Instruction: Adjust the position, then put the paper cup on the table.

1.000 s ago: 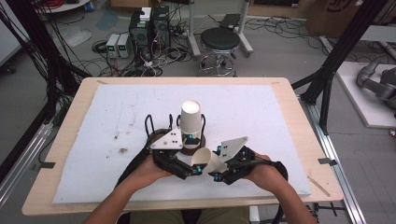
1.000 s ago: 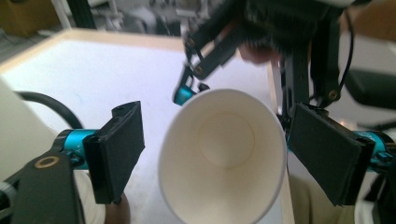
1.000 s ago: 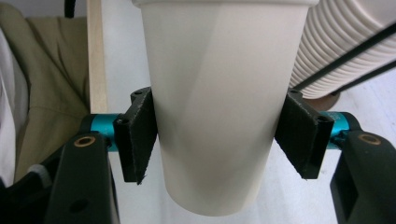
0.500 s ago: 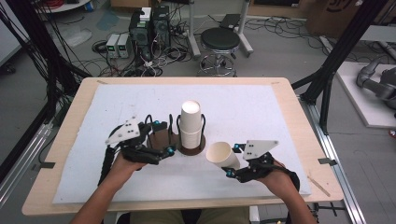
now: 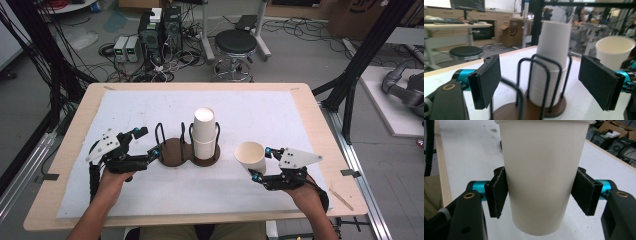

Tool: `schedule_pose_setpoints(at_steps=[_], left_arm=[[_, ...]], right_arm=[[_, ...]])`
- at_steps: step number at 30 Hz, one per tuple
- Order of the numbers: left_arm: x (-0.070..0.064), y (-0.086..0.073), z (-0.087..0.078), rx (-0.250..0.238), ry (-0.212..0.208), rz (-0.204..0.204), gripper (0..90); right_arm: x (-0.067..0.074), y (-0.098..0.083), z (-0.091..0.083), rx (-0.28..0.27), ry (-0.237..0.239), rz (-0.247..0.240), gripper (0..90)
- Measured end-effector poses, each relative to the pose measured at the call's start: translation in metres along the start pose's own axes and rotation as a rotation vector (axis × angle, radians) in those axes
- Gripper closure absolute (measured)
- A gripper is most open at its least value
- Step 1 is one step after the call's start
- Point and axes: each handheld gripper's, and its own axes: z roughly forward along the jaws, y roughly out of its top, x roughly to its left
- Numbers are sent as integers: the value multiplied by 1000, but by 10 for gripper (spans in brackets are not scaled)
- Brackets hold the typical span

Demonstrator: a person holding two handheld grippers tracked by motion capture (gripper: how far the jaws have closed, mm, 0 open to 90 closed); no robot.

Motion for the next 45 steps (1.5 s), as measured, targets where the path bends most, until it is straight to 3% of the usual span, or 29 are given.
schedule_pose_setpoints(at_steps=[6,13,19,37,45], left_arm=[[6,-10,-5,45,53,8,182],[9,-18,-15,19,59,-23,182],[12,-20,-17,27,66,-22,182],[9,-19,-17,20,58,-10,182],[10,-20,-16,21,55,-15,182]], right_arm=[[-3,-5,-9,-37,-63,19,343],[-13,-20,-21,-95,-165,86,344],[-19,-27,-30,-156,-216,140,344],[-25,-33,-30,-158,-240,177,340],[-36,-33,-23,-150,-270,193,340]])
